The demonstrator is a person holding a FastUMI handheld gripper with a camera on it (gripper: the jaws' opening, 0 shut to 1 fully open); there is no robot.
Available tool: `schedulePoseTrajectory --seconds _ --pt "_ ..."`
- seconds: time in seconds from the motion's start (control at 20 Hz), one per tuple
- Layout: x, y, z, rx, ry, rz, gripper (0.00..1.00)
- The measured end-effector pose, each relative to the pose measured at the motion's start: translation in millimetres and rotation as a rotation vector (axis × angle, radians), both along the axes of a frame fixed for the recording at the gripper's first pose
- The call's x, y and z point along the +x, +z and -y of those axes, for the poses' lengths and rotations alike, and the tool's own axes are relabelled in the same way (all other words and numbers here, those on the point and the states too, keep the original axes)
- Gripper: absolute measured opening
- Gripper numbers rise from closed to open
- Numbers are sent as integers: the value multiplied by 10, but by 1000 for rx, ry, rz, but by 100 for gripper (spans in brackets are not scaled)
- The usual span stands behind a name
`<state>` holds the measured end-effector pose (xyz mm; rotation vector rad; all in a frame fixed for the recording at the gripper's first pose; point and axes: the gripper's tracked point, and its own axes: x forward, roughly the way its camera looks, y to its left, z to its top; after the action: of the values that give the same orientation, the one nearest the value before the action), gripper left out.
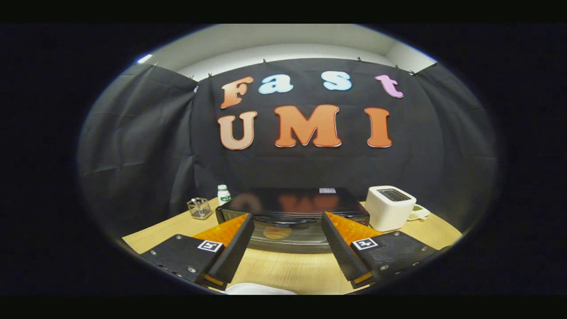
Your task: Open the toaster oven, put the food inside, and close the toaster oven door.
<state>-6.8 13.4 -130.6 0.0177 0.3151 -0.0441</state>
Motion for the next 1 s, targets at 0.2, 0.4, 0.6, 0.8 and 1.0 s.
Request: schedulePoseTrajectory --seconds 0.2,0.4,0.6,0.8,1.0 --pt "-253 280 280 -30 7 51 92" --pt "-468 550 564 -47 8 109 94" --pt "-646 740 823 -60 6 158 95" --pt "-759 865 908 -10 8 182 95" --pt "-842 994 1034 -7 -8 211 95"
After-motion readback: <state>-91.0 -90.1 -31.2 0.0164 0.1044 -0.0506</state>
